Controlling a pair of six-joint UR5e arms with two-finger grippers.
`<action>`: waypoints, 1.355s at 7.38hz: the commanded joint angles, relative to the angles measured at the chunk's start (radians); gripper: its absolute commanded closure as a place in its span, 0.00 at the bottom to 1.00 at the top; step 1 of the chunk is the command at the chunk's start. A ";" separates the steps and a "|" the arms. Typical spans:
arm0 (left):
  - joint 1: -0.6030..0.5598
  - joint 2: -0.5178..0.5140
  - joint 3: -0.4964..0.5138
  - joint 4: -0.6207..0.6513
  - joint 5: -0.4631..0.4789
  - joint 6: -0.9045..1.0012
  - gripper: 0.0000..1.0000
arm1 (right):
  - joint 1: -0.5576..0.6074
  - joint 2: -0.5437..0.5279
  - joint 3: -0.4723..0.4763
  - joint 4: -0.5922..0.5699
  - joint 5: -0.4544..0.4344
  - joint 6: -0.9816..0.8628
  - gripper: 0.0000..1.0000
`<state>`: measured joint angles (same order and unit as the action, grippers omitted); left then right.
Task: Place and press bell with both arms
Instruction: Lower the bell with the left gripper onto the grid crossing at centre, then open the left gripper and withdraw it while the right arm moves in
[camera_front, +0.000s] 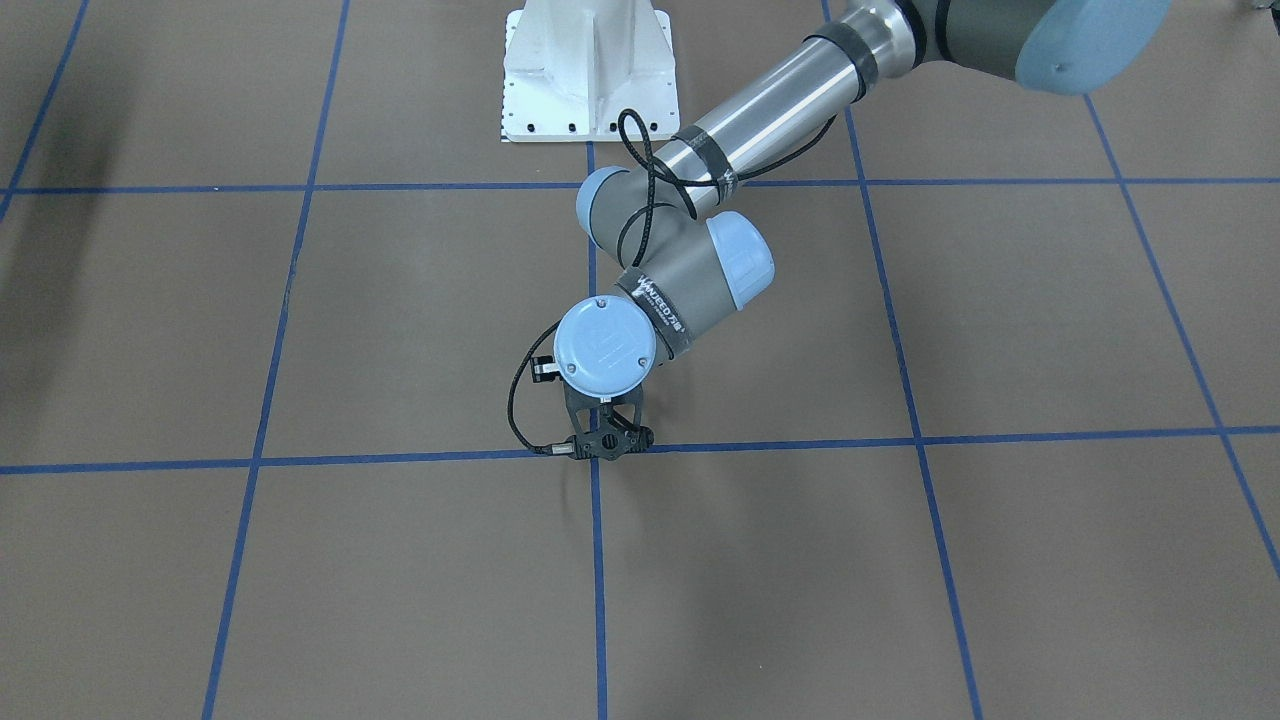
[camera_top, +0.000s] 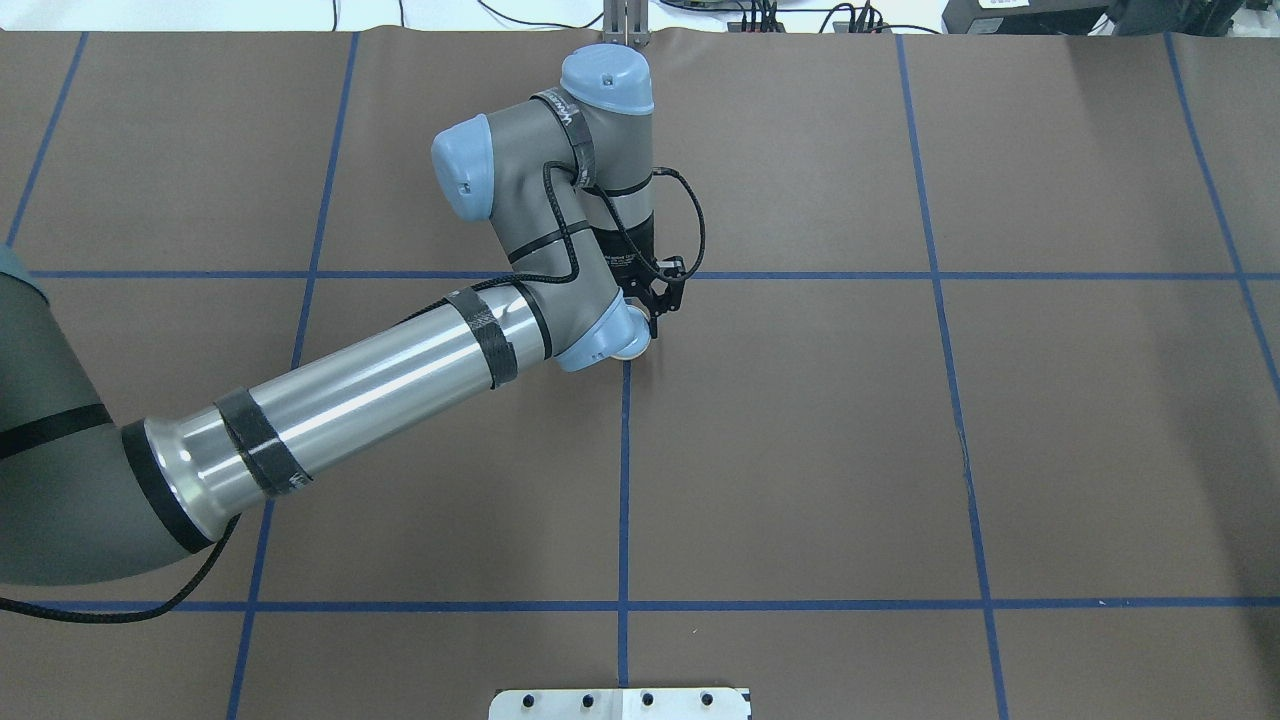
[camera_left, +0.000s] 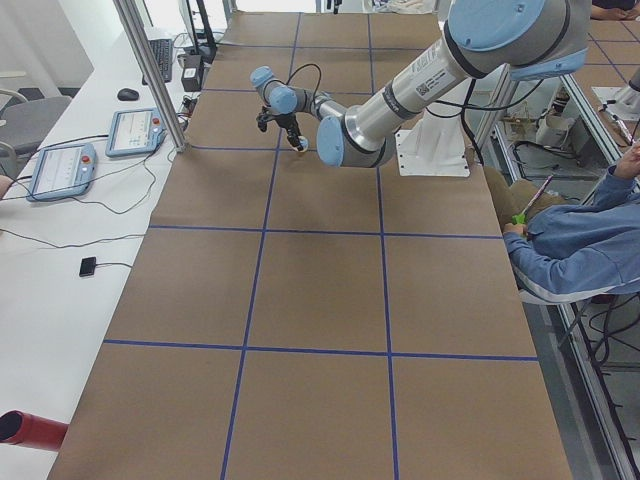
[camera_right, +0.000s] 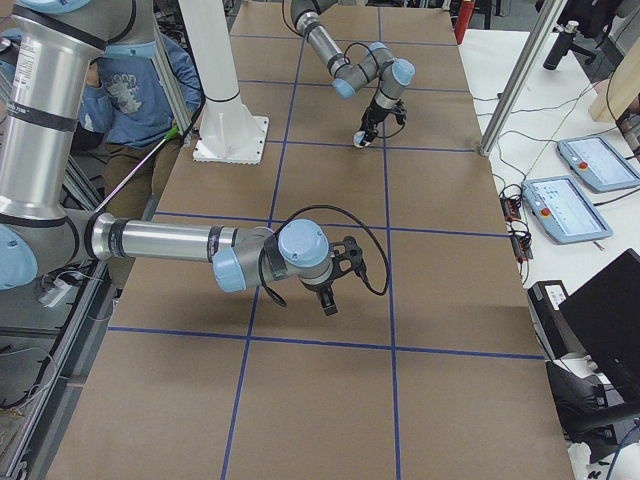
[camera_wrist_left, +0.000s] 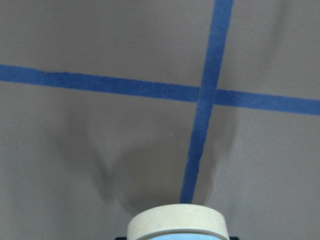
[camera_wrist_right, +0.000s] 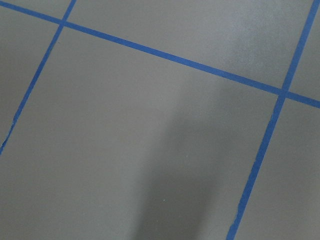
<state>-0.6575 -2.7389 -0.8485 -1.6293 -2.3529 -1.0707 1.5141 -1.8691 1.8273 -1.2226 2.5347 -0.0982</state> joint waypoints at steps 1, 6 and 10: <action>0.013 0.001 0.002 -0.011 0.001 -0.012 0.59 | 0.000 0.005 -0.005 0.000 -0.001 0.000 0.00; 0.010 0.004 0.000 -0.030 0.003 -0.012 0.10 | 0.000 0.025 -0.029 0.002 0.001 0.000 0.00; -0.083 0.129 -0.282 0.005 -0.063 -0.017 0.08 | -0.035 0.141 -0.029 0.000 -0.010 0.177 0.01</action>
<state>-0.7116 -2.6994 -0.9663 -1.6426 -2.3814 -1.0852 1.5027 -1.7830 1.7986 -1.2219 2.5328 -0.0117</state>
